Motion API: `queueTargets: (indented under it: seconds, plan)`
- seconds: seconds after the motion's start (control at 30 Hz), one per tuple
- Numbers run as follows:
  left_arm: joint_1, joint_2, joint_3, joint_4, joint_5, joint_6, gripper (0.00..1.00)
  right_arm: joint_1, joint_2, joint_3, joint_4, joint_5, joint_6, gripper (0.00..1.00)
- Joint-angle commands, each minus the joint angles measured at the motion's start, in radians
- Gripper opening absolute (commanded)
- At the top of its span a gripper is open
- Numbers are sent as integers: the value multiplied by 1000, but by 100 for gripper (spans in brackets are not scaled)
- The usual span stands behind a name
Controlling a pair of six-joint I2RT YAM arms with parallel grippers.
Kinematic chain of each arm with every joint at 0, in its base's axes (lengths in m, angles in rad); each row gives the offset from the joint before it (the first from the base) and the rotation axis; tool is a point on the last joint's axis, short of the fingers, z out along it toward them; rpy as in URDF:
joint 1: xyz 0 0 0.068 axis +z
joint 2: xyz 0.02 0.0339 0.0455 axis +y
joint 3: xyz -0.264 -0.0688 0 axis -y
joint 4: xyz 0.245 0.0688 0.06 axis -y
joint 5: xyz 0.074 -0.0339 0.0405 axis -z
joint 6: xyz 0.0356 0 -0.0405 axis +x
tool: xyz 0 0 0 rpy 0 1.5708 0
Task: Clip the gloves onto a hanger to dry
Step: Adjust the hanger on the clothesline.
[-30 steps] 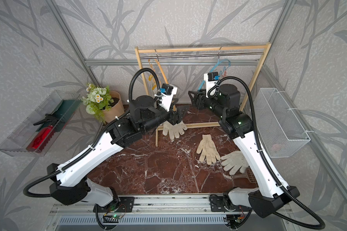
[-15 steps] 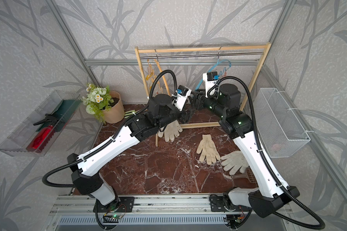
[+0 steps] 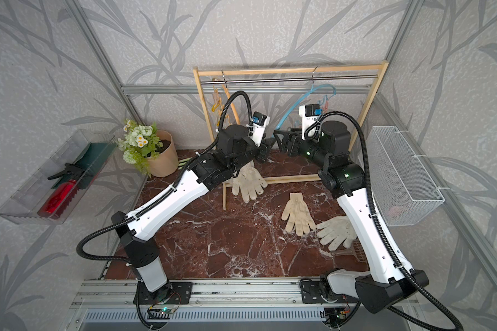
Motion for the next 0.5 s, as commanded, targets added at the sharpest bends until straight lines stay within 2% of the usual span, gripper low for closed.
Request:
queueTargets:
  seconds: [0.0, 0.23, 0.33, 0.43, 0.47]
  plan:
    - [23, 2, 37, 18, -16, -5, 41, -53, -50, -23, 42, -31, 15, 76]
    - [66, 11, 34, 39, 33, -8, 39, -166, -49, -43, 48, -1, -15, 76]
    - [72, 18, 37, 53, 74, 6, 26, -210, -32, -38, 46, 7, -15, 76]
    - [73, 24, 41, 54, 97, 21, 22, -235, -16, -36, 50, 3, -6, 76]
    - [73, 24, 43, 54, 97, 26, 18, -238, -12, -36, 50, 4, -8, 76]
